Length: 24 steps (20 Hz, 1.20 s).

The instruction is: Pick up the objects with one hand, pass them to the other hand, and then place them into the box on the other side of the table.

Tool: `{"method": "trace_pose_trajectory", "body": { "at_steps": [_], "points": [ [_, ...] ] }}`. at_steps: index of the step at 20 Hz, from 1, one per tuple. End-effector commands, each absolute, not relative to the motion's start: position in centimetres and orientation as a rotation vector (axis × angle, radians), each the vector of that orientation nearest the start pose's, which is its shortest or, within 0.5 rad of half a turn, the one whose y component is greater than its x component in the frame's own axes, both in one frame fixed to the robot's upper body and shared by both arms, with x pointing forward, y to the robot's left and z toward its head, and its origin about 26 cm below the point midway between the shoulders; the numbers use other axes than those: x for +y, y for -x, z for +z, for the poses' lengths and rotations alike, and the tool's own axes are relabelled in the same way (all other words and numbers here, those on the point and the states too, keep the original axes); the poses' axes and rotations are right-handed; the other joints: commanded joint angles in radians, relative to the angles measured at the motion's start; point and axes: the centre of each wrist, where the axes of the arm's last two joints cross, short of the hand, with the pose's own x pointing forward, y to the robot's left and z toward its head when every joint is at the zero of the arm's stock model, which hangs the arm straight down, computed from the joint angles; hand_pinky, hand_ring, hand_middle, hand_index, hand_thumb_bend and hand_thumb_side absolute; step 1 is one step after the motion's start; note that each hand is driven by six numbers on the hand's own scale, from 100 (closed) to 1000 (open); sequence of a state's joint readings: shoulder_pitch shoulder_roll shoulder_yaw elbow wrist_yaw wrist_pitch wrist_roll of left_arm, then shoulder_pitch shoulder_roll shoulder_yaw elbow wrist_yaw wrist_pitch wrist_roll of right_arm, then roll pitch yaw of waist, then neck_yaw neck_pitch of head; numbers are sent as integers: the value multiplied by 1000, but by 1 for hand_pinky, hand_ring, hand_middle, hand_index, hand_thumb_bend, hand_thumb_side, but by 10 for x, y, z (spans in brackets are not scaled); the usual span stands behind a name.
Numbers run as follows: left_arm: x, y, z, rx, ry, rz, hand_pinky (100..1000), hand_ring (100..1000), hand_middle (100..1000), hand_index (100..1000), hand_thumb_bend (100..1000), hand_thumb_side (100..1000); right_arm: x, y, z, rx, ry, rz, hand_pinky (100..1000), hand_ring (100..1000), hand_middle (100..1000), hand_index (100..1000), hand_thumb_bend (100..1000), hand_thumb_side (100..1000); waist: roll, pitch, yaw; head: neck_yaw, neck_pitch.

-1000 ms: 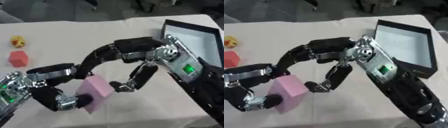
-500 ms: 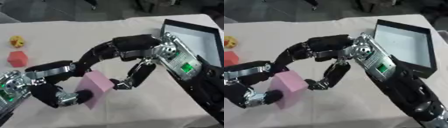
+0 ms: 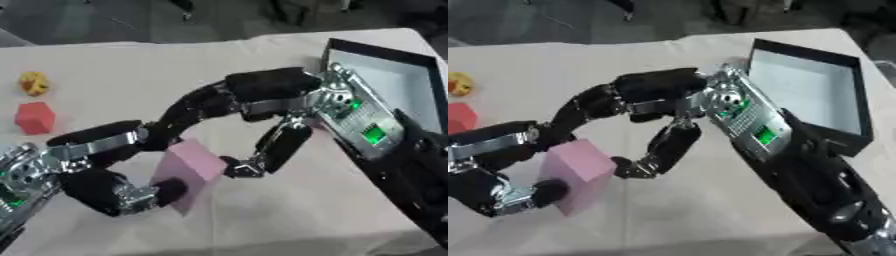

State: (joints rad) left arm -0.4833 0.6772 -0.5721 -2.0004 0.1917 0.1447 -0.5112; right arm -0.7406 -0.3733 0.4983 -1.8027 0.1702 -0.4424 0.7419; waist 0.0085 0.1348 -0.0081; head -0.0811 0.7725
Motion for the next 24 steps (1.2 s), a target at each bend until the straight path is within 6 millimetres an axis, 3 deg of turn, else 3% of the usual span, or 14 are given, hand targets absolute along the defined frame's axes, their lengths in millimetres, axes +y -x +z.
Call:
{"method": "trace_pose_trajectory", "body": {
  "at_steps": [1,7,24],
  "points": [
    [191,-288,196,-1616,359,-1526,830,535,497,684,100,577,-118,-325,249,1972,274,-2248,845,881,898,1000,100,209,-1,-11,-1,1,-2],
    [192,-288,197,-1626,320,-1527,830,535,497,683,100,566,-114,-325,247,1930,260,-2278,852,886,906,1000,100,302,-2,-11,1,2,-2],
    [198,-284,183,-1547,281,-1536,832,535,498,682,100,603,-124,-326,257,1947,172,-2279,859,884,905,1000,100,222,-2,-9,-1,4,-2]
  ]
}}
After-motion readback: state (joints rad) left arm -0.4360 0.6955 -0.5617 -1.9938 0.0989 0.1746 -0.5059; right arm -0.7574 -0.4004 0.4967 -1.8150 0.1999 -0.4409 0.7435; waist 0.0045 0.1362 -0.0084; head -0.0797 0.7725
